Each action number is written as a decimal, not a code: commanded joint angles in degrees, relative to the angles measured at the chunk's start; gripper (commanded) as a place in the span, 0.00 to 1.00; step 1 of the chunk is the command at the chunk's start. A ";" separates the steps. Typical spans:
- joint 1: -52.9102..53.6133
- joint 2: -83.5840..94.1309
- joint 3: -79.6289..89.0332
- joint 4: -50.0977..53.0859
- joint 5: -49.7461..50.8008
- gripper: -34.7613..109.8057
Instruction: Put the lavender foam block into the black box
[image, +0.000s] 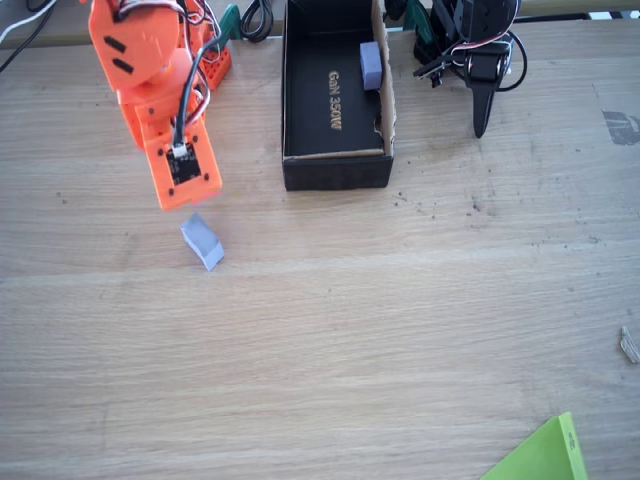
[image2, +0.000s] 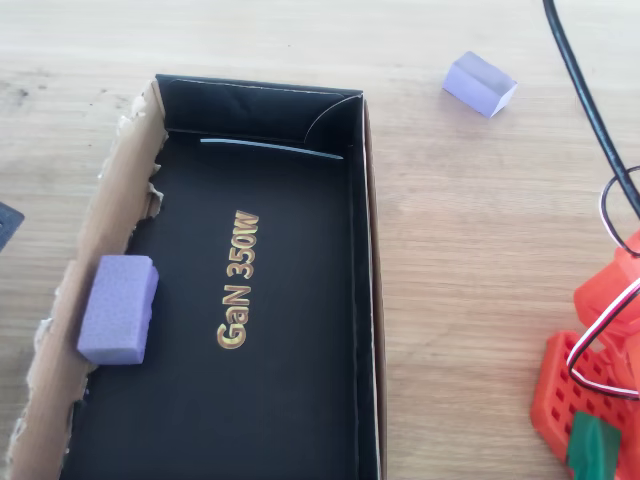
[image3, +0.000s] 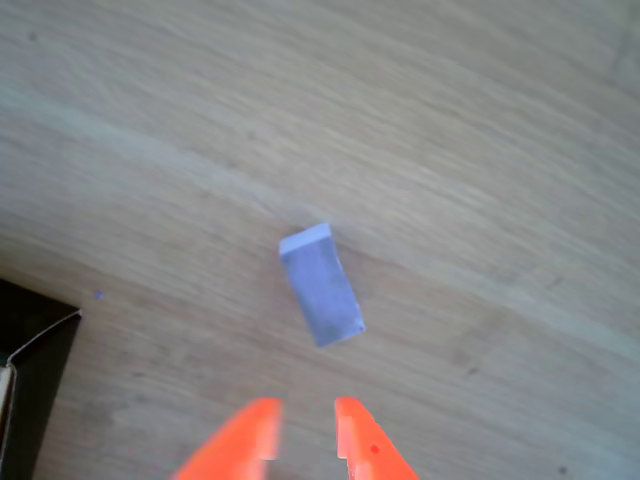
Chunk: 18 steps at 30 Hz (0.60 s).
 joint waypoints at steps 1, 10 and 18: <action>0.79 1.14 -2.46 0.62 1.14 0.34; 0.62 0.97 -2.64 0.70 1.49 0.44; 2.11 0.79 -2.99 0.62 -1.23 0.48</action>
